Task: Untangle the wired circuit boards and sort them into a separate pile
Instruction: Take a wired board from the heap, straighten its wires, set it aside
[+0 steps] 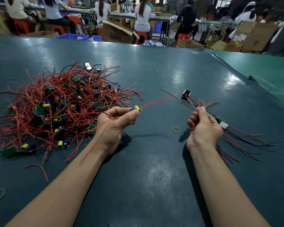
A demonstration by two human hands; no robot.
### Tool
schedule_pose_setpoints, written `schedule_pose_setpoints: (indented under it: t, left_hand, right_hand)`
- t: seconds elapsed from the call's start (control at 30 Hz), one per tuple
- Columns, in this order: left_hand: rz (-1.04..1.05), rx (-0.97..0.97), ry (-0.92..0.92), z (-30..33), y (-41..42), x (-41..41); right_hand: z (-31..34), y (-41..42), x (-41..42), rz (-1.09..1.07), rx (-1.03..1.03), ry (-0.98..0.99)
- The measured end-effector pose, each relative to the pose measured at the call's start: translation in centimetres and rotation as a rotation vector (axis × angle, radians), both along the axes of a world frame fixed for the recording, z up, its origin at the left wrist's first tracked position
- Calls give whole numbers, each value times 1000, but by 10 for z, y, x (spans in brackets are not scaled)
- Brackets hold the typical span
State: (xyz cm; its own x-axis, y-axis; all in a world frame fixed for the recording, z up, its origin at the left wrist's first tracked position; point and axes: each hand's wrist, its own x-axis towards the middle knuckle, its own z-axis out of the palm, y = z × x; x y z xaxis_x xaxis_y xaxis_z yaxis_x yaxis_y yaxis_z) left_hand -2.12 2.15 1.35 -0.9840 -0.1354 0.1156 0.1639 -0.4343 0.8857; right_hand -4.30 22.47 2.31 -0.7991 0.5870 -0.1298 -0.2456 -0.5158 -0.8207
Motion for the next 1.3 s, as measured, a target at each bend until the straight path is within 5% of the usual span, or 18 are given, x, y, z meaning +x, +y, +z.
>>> schedule_pose_setpoints:
  t: [0.17, 0.33, 0.43, 0.7, 1.3]
  left_hand:
    - [-214, 216, -79, 9, -3, 6]
    - [-609, 154, -124, 13, -3, 15]
    - [-664, 107, -226, 11, 2, 15]
    - [-707, -24, -285, 6, 11, 11]
    - [-330, -178, -189, 9, 21, 19]
  right_hand:
    - [1, -16, 8, 497, 33, -97]
    - [1, -28, 17, 921, 204, -33]
    - [-1, -30, 23, 1050, 279, 14]
    - [1, -30, 27, 1066, 338, 27]
    - [-10, -37, 20, 833, 422, 28]
